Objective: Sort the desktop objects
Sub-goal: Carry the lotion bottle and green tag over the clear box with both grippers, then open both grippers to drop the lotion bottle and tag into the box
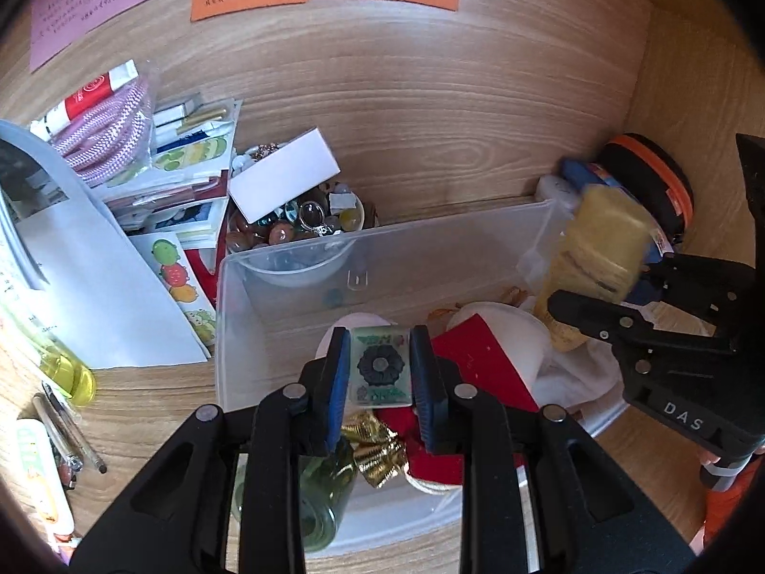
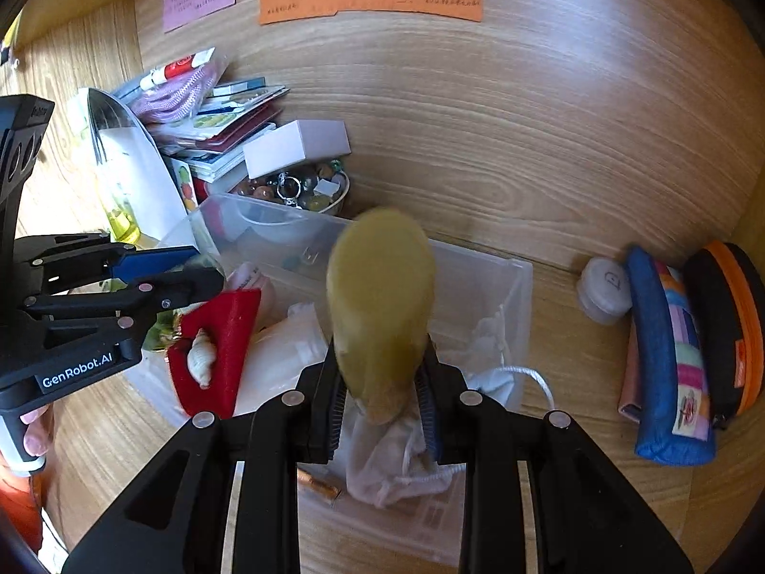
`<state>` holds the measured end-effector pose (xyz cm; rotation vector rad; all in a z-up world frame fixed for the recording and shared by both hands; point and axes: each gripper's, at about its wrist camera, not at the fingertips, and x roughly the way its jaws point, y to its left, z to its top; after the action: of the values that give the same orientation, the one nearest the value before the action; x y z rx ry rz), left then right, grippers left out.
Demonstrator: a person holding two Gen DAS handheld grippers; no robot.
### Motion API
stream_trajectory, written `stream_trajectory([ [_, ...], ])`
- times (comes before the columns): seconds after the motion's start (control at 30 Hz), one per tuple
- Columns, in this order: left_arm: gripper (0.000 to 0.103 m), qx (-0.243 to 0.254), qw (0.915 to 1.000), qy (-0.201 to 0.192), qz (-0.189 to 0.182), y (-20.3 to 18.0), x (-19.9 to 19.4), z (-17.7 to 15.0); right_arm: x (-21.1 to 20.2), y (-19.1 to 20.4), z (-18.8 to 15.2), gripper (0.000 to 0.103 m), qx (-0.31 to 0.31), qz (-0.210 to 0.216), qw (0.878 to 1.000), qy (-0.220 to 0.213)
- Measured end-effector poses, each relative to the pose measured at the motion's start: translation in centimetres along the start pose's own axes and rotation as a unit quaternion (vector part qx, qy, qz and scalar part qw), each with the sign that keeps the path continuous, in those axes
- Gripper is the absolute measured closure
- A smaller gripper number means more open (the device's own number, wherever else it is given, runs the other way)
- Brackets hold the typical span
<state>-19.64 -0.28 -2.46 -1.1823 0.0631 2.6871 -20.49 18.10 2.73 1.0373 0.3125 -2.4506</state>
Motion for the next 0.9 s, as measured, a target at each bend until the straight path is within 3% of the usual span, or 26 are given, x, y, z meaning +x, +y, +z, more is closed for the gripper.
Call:
stream_trajectory([
  [0.2, 0.078, -0.006, 1.0, -0.004, -0.004, 0.4, 0.3, 0.2, 0.6, 0.6, 0.2, 0.076, -0.011, 0.001, 1.0, -0.016],
  [0.37, 0.068, -0.009, 0.9999, 0.002, -0.007, 0.5, 1.2, 0.0, 0.5, 0.8, 0.1, 0.075, -0.012, 0.011, 1.0, -0.026],
  [0.43, 0.057, -0.007, 1.0, -0.002, -0.006, 0.3, 0.9, 0.0, 0.4, 0.8, 0.1, 0.072, -0.01, 0.016, 0.999, -0.028],
  [0.73, 0.042, 0.003, 0.9996, -0.027, -0.001, -0.1, -0.2, -0.1, 0.1, 0.7, 0.2, 0.066, -0.002, 0.02, 0.999, -0.031],
  [0.9, 0.037, 0.005, 0.9995, -0.032, 0.003, -0.3, -0.7, -0.1, -1.0, 0.8, 0.4, 0.049, -0.006, 0.012, 0.999, -0.043],
])
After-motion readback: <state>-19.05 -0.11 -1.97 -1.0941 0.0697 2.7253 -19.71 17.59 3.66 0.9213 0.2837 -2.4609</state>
